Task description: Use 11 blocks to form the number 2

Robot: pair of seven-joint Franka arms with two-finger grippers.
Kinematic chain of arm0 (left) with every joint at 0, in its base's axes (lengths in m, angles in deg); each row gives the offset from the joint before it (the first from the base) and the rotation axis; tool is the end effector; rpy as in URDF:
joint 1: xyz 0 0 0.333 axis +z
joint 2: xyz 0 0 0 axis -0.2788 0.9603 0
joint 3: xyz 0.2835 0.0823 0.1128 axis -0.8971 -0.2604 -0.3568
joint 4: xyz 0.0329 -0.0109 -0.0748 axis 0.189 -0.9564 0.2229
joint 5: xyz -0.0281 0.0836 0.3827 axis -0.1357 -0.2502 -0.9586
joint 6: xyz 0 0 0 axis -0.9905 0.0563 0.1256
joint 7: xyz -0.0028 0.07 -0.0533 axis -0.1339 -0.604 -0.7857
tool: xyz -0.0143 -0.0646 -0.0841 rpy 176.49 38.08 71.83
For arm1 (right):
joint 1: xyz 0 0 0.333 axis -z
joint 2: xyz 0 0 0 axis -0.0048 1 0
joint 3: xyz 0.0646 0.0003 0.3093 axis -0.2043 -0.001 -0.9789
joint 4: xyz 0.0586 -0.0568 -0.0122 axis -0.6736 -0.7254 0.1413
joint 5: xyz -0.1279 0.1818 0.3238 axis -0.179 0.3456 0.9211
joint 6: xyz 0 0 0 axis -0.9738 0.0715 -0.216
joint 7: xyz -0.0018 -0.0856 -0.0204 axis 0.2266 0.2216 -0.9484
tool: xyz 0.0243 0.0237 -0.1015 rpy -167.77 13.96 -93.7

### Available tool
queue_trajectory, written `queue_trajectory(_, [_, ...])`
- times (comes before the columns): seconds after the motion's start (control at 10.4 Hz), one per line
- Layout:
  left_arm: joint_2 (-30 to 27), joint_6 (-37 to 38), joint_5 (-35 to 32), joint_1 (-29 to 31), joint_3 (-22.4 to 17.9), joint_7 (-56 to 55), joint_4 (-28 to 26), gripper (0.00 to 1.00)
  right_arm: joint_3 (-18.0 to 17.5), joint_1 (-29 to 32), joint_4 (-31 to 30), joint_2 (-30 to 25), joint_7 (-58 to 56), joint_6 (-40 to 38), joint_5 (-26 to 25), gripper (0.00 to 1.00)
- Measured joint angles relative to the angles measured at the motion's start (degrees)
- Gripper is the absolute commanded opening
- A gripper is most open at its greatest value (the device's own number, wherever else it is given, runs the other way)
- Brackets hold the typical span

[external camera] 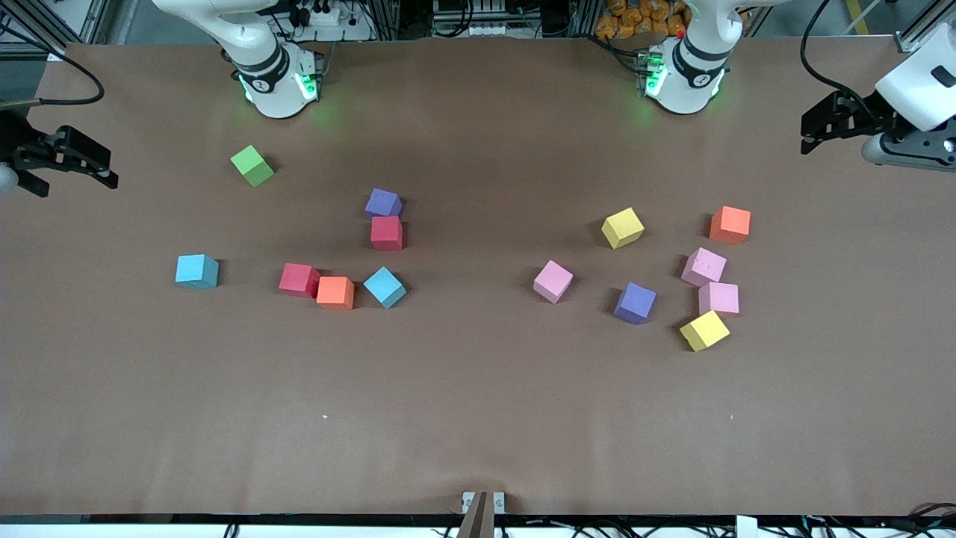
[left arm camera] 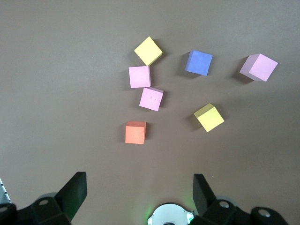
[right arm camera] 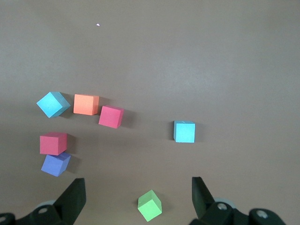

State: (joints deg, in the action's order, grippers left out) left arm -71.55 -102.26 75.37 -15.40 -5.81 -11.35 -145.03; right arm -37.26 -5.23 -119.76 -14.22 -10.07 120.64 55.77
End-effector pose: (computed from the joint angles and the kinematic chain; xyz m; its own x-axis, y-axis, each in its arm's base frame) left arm 0.5180 -0.0624 0.6568 0.9756 -0.2000 -0.0903 -0.2041 -0.9782 -0.0388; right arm 0.5372 -0.0094 0.6461 0.9934 0.1149 0.0067 0.1150 -0.9932 -0.0175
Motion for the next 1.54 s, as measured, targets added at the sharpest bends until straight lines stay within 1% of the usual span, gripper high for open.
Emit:
queue_trajectory(0.38, [0.5, 0.2, 0.0, 0.0, 0.5, -0.1, 0.0, 1.00, 0.0, 0.0, 0.0, 0.0, 0.0, -0.2, 0.0, 1.00])
queue_trajectory(0.67, [3.4, -0.2, 0.0, -0.4, 0.8, -0.6, -0.2, 1.00, 0.0, 0.0, 0.0, 0.0, 0.0, -0.3, 0.0, 1.00])
queue_trajectory(0.87, [7.0, -5.1, 0.0, -0.7, 1.2, -2.6, -1.1, 1.00, 0.1, 0.0, 0.2, 0.0, 0.0, -0.3, 0.0, 1.00])
queue_trajectory(1.06, [11.2, -9.6, 0.1, -2.1, 2.2, -8.7, -3.4, 1.00, 0.0, 0.0, 0.5, 0.1, 0.0, -0.4, 0.0, 1.00])
queue_trajectory(1.35, [17.3, -19.5, 0.1, -6.2, 2.8, -16.6, -8.1, 1.00, -0.1, 0.0, 0.4, 1.8, -0.1, -0.5, 0.0, 1.00])
queue_trajectory(1.54, [20.8, -27.0, 0.1, -8.3, 3.0, -18.9, -11.9, 1.00, -0.2, -0.3, 0.3, 3.6, -0.8, -2.1, 0.1, 1.00])
